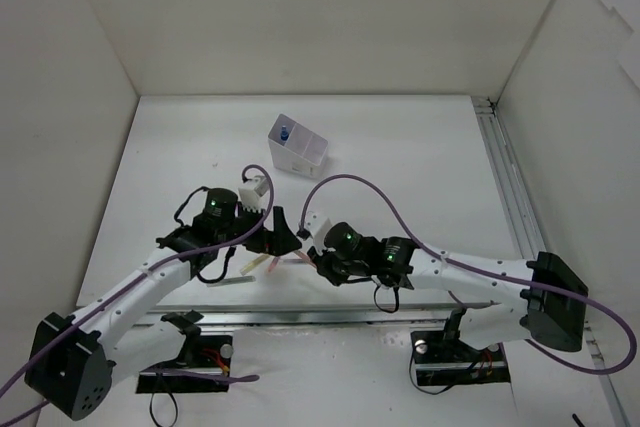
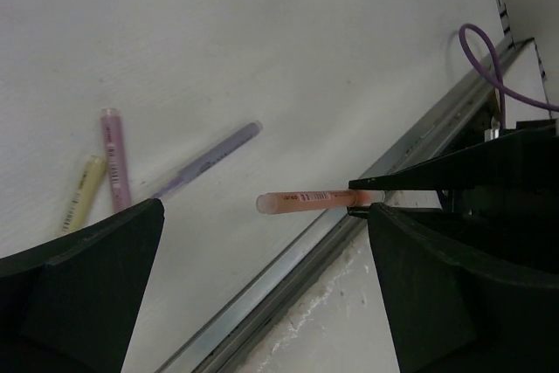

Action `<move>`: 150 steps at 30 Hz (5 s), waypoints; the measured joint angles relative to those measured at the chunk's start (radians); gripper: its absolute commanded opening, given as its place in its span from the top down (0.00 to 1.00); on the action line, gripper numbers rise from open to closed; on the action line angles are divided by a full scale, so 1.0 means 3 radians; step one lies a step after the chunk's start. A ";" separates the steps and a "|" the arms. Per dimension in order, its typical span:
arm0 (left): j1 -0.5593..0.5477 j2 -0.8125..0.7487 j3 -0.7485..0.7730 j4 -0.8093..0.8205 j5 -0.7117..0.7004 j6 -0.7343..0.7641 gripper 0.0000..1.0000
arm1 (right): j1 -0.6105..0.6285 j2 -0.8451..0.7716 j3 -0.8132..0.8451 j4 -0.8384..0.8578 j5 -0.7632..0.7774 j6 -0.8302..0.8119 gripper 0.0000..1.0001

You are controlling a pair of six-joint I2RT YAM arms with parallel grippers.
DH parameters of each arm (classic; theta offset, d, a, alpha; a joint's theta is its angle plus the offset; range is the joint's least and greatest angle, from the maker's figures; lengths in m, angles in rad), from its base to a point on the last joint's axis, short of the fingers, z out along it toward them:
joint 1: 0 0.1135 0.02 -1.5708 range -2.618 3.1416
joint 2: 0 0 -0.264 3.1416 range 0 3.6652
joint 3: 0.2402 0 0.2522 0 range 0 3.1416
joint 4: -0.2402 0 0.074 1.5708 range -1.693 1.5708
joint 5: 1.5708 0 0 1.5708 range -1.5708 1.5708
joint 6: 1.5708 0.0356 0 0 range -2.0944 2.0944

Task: Sort the stationery into containers
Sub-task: Pick up the pen from the corner of the board, then place the pen in the storage box, then pick up the pen from the center of the board.

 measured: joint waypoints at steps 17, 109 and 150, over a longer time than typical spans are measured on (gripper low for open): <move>-0.0146 0.0328 0.0028 0.0530 0.0540 -0.0060 0.62 | -0.0099 -0.0370 -0.0013 0.0422 -0.0080 -0.0076 1.00; 0.0142 0.0201 0.1460 -0.0713 -0.1747 0.0514 0.00 | -0.0310 0.0762 0.0306 0.0346 0.0244 -0.0404 0.04; 0.0142 -0.0636 0.0773 -0.1078 -0.2307 0.0000 0.00 | -0.0262 0.1680 0.0613 0.0935 -0.0408 -0.0696 0.94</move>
